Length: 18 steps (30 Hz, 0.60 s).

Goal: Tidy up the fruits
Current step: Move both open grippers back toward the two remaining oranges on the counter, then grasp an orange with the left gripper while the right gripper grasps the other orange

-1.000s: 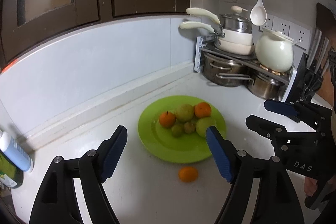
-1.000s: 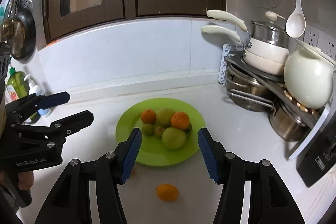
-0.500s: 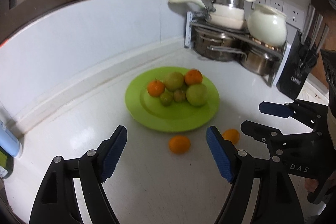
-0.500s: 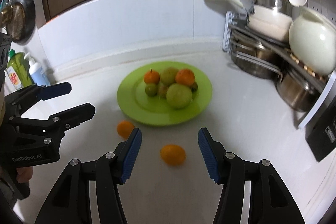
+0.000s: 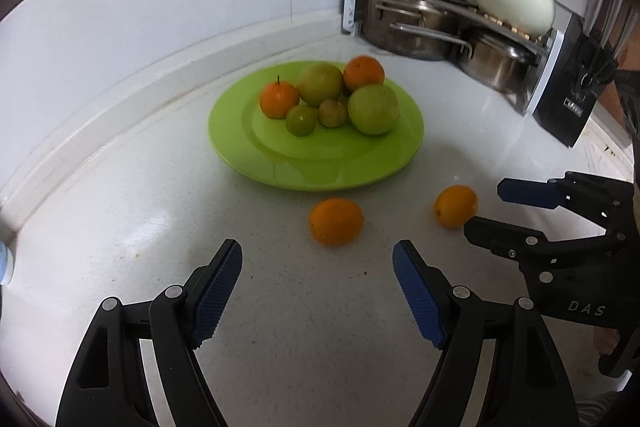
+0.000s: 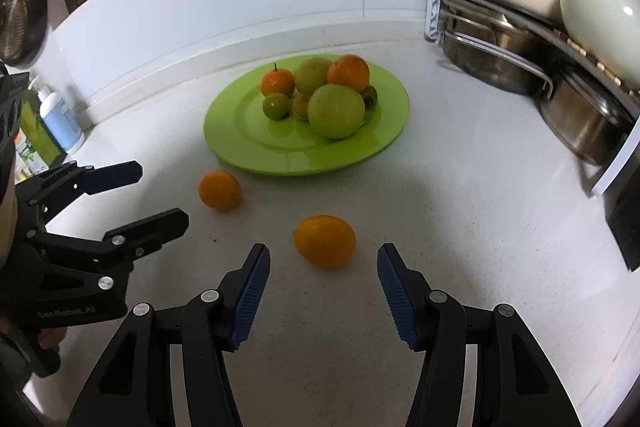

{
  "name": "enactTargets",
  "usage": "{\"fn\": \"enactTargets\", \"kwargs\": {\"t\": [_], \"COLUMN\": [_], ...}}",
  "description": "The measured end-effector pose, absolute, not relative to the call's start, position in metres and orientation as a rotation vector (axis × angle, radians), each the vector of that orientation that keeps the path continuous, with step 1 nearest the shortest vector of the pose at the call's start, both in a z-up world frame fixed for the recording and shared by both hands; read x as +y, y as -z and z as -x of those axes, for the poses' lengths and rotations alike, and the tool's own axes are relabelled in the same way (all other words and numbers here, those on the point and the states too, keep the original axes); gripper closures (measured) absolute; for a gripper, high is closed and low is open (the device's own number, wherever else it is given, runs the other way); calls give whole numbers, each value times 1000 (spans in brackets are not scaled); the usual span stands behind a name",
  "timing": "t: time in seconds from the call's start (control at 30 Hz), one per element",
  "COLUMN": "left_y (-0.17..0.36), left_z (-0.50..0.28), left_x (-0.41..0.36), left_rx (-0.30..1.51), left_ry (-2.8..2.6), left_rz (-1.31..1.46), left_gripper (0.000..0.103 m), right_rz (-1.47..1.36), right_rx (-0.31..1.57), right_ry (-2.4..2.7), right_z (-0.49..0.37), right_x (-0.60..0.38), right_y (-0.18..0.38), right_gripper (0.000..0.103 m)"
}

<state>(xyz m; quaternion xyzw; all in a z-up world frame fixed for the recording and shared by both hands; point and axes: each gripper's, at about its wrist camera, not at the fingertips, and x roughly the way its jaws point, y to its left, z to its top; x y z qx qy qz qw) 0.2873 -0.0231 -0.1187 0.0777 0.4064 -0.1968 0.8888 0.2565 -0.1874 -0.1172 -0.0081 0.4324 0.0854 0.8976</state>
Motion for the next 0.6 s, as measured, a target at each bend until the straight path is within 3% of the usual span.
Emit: {"fn": "enactTargets", "kwargs": {"t": [0.33,0.6], "left_y": [130,138], "left_z": [-310,-319], "left_x": [-36,-45], "left_rx": [854,870], "left_ry": [424,433], "left_rz": [-172,-173], "left_gripper": [26,41], "right_rz": [2,-20], "right_rx": [926,934], "right_ry": [-187,-199], "right_z": [-270,-277], "right_x": [-189,-190], "right_y": [130,135], "right_gripper": [46,48]}}
